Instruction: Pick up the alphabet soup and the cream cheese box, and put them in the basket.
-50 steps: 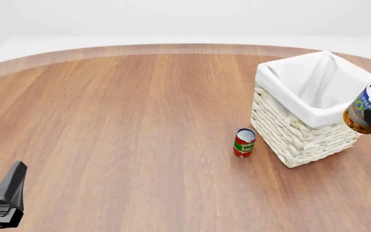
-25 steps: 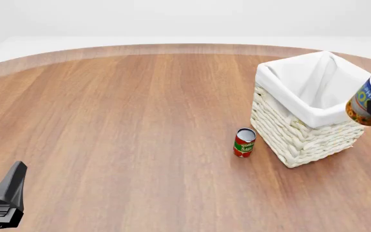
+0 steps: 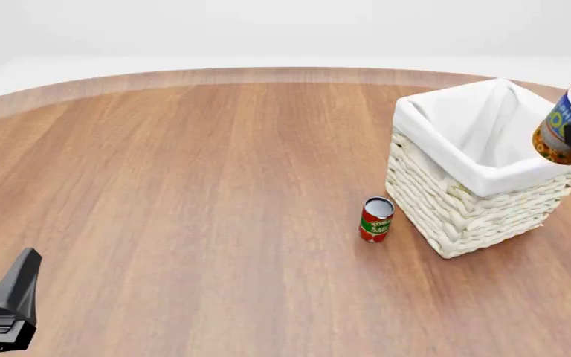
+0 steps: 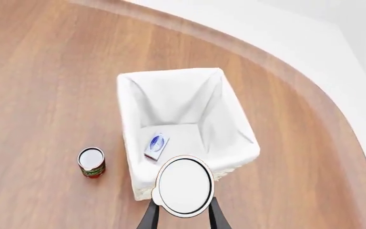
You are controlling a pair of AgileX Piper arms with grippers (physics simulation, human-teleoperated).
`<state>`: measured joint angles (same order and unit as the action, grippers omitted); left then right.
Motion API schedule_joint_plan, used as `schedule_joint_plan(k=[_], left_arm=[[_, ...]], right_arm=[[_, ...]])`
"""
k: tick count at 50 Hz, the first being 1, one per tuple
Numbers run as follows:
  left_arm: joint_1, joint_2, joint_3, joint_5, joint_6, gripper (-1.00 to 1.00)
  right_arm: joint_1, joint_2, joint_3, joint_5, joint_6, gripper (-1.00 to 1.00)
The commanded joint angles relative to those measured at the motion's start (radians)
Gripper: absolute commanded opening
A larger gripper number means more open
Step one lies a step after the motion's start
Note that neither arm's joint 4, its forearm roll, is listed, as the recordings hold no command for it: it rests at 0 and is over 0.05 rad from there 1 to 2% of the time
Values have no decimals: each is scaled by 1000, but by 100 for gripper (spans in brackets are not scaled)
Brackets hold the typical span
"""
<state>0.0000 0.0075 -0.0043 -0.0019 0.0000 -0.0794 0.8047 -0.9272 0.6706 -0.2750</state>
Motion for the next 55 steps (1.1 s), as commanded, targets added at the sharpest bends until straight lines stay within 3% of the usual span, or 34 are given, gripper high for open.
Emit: schedule_joint_plan(k=[1, 31, 39, 44, 55], left_arm=[[0, 0, 0, 0, 0, 100], [0, 0, 0, 0, 0, 100], [0, 0, 0, 0, 0, 100], [0, 0, 0, 0, 0, 100], [0, 0, 0, 0, 0, 100]], right_arm=[[-5, 68, -37, -30, -1, -100], [-13, 304, -200, -80, -73, -100], [-23, 370, -175, -136, -104, -100], [-25, 407, -217, -114, -120, -100], [-33, 467, -202, -167, -128, -100]])
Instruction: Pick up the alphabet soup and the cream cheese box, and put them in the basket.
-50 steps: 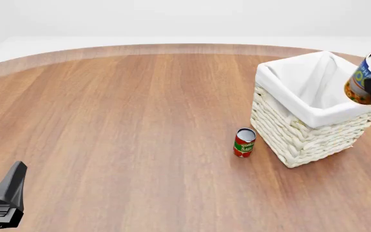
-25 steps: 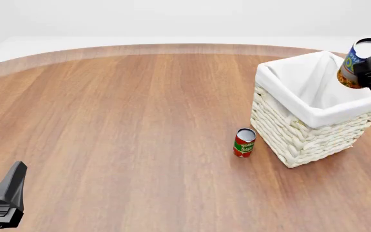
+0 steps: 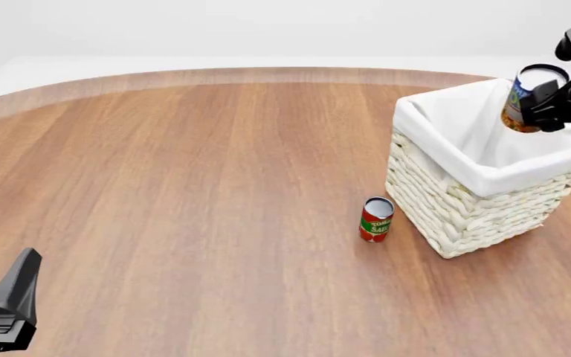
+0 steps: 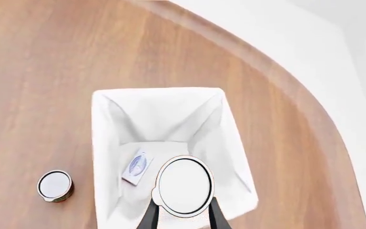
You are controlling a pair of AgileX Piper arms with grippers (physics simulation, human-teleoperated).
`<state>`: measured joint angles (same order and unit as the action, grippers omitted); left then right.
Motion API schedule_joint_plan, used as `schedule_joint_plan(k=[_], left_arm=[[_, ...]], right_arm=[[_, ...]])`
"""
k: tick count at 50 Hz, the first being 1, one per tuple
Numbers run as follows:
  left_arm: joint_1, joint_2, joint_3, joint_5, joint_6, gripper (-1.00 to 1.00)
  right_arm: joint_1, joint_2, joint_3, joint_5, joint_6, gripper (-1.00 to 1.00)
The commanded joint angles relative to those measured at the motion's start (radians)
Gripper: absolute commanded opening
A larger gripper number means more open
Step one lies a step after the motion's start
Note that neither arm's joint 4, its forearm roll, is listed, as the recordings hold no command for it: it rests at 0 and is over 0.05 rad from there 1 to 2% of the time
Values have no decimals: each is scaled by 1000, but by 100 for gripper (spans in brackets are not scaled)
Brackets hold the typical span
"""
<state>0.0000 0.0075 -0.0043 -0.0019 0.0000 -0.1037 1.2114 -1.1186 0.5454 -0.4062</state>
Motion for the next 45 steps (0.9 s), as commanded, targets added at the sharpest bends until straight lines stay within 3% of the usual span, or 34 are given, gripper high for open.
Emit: schedule_joint_plan(k=[1, 45], left_arm=[[0, 0, 0, 0, 0, 100], [0, 0, 0, 0, 0, 100]], right_arm=[[-9, 65, -10, -44, 5, -100], [11, 228, -35, -127, 1, -100]])
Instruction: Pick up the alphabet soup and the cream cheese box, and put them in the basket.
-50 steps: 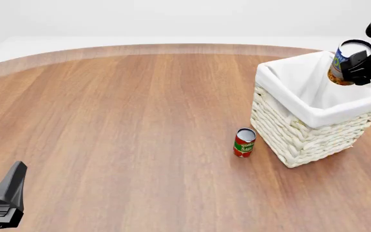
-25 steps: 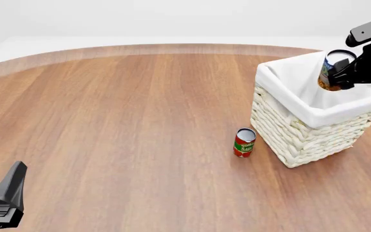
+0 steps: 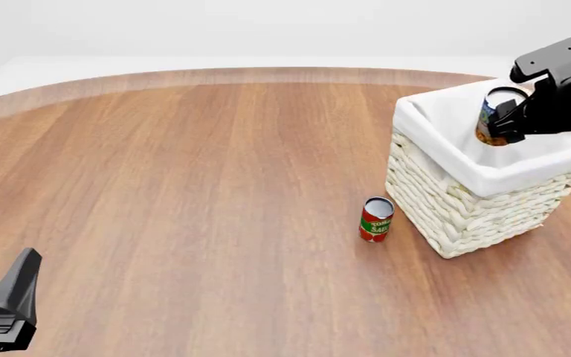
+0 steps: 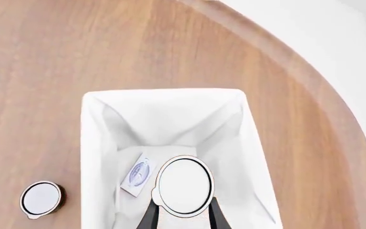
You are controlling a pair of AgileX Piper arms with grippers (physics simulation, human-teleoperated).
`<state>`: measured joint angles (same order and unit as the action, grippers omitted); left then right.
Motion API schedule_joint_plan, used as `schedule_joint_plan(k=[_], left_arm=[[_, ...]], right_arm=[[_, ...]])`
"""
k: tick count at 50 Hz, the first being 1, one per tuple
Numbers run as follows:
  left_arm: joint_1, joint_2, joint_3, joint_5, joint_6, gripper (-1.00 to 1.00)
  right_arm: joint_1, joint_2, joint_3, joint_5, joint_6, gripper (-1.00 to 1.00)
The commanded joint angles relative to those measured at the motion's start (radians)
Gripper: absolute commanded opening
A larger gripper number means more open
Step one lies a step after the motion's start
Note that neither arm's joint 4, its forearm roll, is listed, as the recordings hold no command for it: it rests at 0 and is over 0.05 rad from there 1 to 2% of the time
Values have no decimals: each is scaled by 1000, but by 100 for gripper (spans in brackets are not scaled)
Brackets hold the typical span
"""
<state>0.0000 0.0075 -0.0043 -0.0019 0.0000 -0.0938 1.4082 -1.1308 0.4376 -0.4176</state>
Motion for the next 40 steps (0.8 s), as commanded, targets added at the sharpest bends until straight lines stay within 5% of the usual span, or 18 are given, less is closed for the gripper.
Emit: schedule_joint_plan(k=[1, 40], left_arm=[[0, 0, 0, 0, 0, 100], [0, 0, 0, 0, 0, 100]], right_arm=[[1, 31, -23, -19, 12, -100], [1, 102, 31, -111, 7, -100]])
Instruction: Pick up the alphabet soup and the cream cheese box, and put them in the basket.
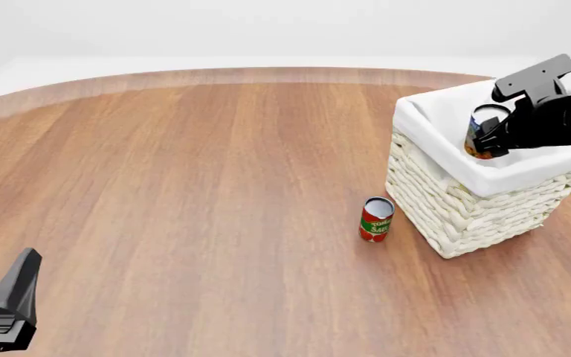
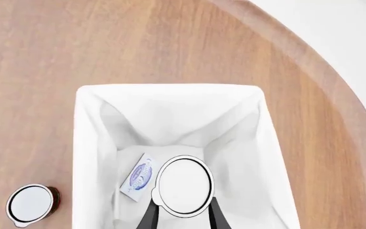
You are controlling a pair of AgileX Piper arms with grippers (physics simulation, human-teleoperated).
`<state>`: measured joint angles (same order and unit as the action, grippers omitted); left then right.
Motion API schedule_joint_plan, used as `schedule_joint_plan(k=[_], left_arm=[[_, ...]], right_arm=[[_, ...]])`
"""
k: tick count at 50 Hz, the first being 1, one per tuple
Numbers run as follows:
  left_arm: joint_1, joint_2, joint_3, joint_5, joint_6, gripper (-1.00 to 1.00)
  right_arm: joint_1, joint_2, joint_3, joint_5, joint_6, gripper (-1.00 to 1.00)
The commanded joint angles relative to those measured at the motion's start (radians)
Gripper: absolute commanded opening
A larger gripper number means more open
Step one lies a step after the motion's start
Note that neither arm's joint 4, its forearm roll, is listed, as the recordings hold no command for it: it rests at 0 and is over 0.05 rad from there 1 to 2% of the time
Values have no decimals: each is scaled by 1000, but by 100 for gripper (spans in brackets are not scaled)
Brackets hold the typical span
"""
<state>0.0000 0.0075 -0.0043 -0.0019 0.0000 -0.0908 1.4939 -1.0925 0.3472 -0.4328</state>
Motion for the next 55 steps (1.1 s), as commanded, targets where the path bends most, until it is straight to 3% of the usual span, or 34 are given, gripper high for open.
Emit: schedule_joint_plan(k=[1, 26, 27, 41, 55], left_arm=[[0, 0, 0, 0, 0, 100], [0, 0, 0, 0, 0, 100], [0, 0, 0, 0, 0, 100], [0, 0, 0, 0, 0, 100], [0, 0, 0, 0, 0, 100]], right_arm=[[-2, 18, -16, -12, 23, -100], [-40, 113, -47, -55, 3, -100], [-42, 111, -41, -59, -1, 100], [-42, 73, -21, -41, -12, 100], [-18, -6, 4, -2, 14, 100]])
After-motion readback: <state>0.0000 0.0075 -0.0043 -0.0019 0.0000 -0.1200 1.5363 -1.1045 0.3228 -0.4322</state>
